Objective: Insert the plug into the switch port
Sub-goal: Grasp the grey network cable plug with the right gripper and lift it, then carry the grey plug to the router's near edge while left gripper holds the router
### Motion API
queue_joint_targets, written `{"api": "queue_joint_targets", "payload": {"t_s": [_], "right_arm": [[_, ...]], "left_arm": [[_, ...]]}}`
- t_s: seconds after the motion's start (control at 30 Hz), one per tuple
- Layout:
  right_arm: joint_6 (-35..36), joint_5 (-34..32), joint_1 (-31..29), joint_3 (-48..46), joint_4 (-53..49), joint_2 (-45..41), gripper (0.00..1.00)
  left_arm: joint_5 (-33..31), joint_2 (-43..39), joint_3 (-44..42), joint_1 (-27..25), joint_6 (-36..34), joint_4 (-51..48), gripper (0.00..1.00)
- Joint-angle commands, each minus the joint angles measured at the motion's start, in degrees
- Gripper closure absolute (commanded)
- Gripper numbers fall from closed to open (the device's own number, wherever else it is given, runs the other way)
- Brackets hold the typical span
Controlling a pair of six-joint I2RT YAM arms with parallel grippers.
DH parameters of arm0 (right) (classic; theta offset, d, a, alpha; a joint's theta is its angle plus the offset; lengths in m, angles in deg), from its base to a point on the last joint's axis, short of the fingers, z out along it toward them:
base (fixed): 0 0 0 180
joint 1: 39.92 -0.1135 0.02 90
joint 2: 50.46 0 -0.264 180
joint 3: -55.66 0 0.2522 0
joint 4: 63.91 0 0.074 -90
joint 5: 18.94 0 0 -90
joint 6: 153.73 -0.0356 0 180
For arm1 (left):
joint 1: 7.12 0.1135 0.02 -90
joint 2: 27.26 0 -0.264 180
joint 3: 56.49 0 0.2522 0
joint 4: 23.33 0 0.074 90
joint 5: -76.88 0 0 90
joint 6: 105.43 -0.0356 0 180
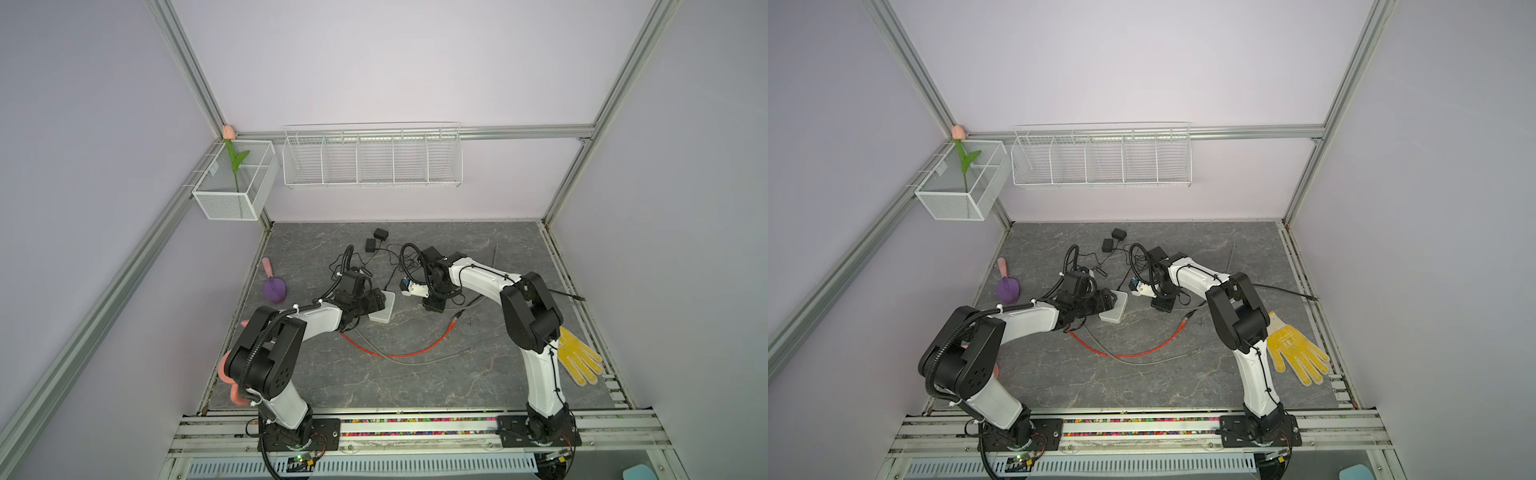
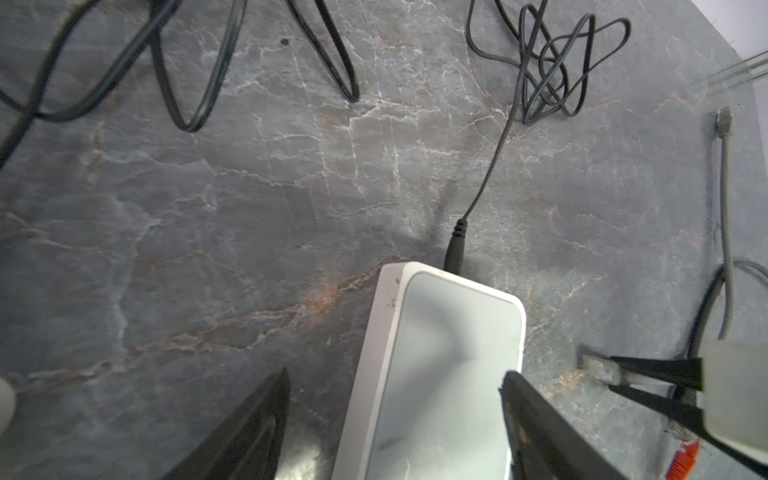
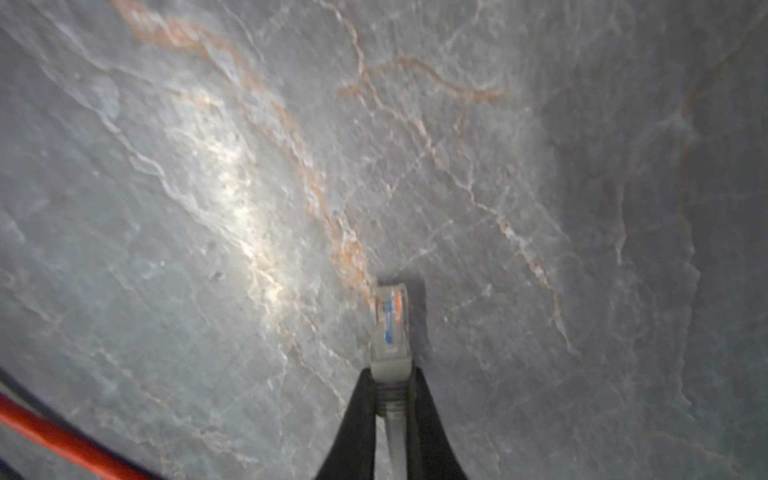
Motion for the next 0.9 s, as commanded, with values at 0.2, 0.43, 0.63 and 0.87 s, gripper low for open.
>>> {"api": "queue_joint_targets", "payload": {"t_s": [0.2, 0.43, 0.63, 0.87], "right_arm": [[-0.63, -0.13, -3.51, -2.31, 4.39, -4.39, 0.93], [-0.10, -0.53, -4.96, -1.37, 6.29, -3.48, 0.93], [0.64, -0.58, -5.55, 0.16, 5.51, -2.01, 0.93], [0.83, -0.52, -6.15, 1.38, 5.14, -0.98, 0.93]], "left_arm": [[0.86, 2.61, 3.32, 0.52, -1.08, -0.89, 0.22], [1.65, 2.99, 3.41, 0.59, -1.11, -0.37, 0.25], [2.31, 2.29, 2.36, 0.61, -0.85, 1.07, 0.27], [6.06, 2.79, 1.04, 0.59, -0.72, 4.76, 0.30]]}}
